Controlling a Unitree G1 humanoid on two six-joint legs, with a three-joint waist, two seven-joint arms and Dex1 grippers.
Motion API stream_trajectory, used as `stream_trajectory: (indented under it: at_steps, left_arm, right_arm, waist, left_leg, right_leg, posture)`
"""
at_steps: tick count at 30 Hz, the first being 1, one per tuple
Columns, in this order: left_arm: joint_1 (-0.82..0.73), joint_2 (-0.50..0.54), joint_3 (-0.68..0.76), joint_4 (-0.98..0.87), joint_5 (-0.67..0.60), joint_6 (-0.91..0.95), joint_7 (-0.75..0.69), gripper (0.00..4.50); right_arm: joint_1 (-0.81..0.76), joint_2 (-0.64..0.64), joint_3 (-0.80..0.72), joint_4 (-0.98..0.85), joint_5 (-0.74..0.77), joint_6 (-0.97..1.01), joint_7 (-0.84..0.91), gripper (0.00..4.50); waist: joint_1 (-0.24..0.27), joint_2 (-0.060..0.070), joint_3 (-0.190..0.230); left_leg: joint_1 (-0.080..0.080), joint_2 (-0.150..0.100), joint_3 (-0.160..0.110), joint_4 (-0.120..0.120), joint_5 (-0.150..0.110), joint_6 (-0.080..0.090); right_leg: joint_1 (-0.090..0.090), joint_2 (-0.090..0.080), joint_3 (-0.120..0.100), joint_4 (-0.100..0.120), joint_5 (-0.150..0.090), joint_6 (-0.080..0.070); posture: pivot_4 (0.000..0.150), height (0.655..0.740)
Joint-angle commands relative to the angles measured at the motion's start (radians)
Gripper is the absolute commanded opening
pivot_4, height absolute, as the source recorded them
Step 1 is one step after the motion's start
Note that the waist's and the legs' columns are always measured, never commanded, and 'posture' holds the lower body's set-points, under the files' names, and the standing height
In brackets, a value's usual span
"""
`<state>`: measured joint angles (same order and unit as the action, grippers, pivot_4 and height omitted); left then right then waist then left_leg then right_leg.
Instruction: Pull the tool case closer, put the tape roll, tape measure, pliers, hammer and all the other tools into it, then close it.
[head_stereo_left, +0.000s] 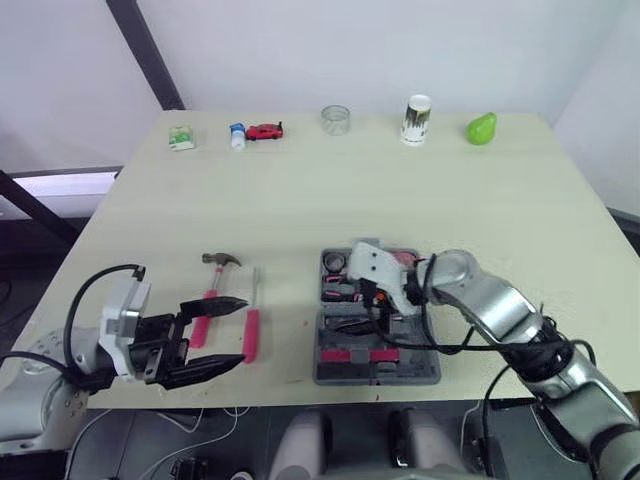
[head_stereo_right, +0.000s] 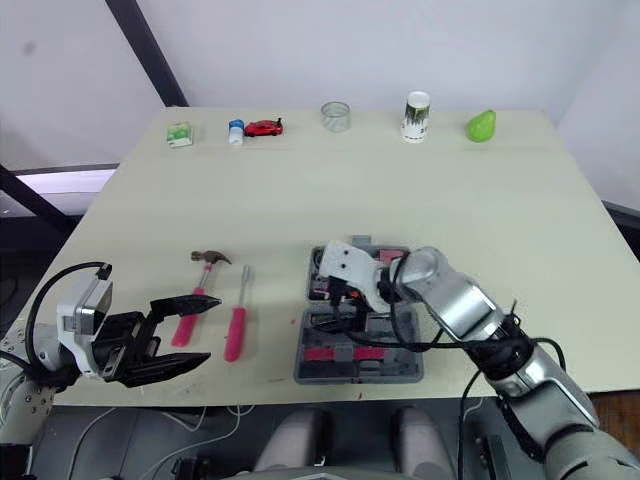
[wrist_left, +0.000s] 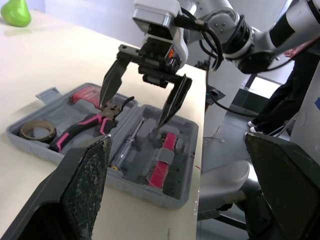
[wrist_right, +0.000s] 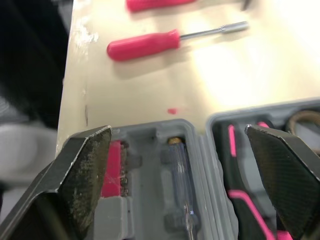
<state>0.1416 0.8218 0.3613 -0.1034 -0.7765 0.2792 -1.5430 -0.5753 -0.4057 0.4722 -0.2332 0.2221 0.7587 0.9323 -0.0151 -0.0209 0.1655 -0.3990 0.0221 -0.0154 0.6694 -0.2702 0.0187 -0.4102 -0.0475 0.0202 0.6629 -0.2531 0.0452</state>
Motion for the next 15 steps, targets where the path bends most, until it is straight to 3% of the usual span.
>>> stream_trajectory:
  at_steps: [1,7,15]
  left_arm:
    - [-0.006,-0.007,0.007,-0.015,-0.009,-0.009,-0.011,4.50]
    - [-0.011,-0.015,0.002,-0.019,-0.007,-0.007,-0.004,4.50]
    - [-0.007,-0.018,0.004,-0.022,-0.008,-0.005,0.000,4.50]
  right_arm:
    - [0.086,0.018,-0.051,-0.015,0.041,-0.110,0.002,3.16]
    - [0.172,0.063,-0.049,0.088,-0.012,-0.239,-0.058,0.01]
    - [0.199,0.061,-0.043,0.140,-0.051,-0.279,-0.071,0.01]
  waist:
    - [-0.003,0.000,0.000]
    - [-0.006,0.000,0.000]
    - [-0.002,0.000,0.000]
  left_leg:
    - [0.000,0.000,0.000,0.000,0.000,0.000]
    - [0.001,0.000,0.001,0.000,0.000,0.000]
    - [0.001,0.000,0.001,0.000,0.000,0.000]
  right_leg:
    - [0.000,0.000,0.000,0.000,0.000,0.000]
    - [0.000,0.002,0.001,0.001,0.000,0.000]
    - [0.000,0.001,0.001,0.001,0.000,0.000]
  posture:
    - [0.150,0.7400]
    - [0.150,0.7400]
    - [0.150,0.7400]
